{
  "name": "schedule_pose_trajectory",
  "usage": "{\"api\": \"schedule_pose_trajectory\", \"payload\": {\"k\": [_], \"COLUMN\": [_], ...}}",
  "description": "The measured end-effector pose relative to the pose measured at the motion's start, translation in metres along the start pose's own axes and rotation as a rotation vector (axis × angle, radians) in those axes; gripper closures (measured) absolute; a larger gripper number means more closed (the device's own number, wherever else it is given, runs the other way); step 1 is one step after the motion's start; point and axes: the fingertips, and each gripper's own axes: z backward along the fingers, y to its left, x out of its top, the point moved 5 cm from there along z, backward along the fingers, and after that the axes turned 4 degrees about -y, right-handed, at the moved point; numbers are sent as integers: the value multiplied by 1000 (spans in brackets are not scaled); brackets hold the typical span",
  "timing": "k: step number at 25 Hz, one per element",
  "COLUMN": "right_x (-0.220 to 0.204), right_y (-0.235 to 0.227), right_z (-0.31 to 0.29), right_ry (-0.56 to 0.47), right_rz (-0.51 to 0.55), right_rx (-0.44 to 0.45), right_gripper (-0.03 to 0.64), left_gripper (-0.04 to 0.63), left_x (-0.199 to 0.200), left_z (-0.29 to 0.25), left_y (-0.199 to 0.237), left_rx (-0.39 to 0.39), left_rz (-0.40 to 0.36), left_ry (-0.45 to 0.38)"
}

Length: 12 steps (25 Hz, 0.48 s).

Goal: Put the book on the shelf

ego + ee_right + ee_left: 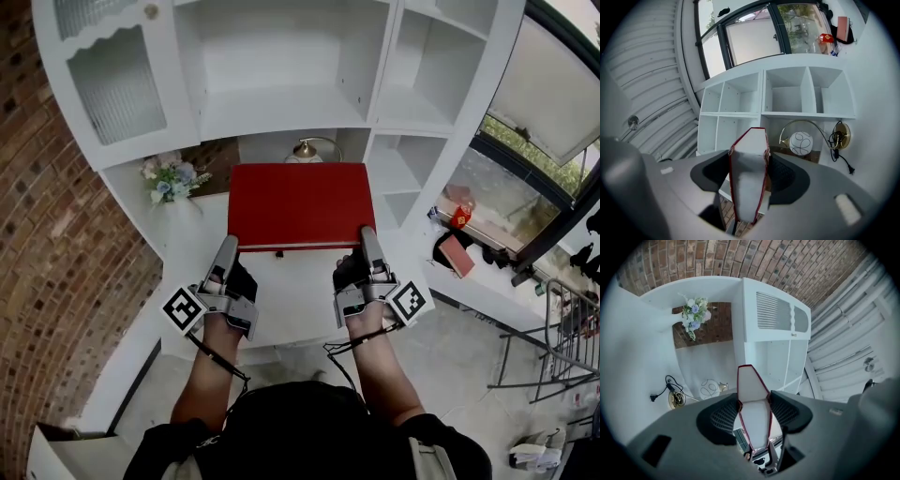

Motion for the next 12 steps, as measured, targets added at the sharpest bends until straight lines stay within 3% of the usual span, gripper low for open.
{"api": "schedule_pose_trajectory", "payload": {"k": [12], "right_x": [17], "right_y": [15], "right_z": [-49], "right_ry": [57], "right_rz": [-14], "right_rx": [157], "right_gripper": [354], "left_gripper": [364], "left_x": [5], "left_z": [-30], "left_y": [-24], "left_rx": [-104], "left_rz": [-89], "left_ry": [-55]}}
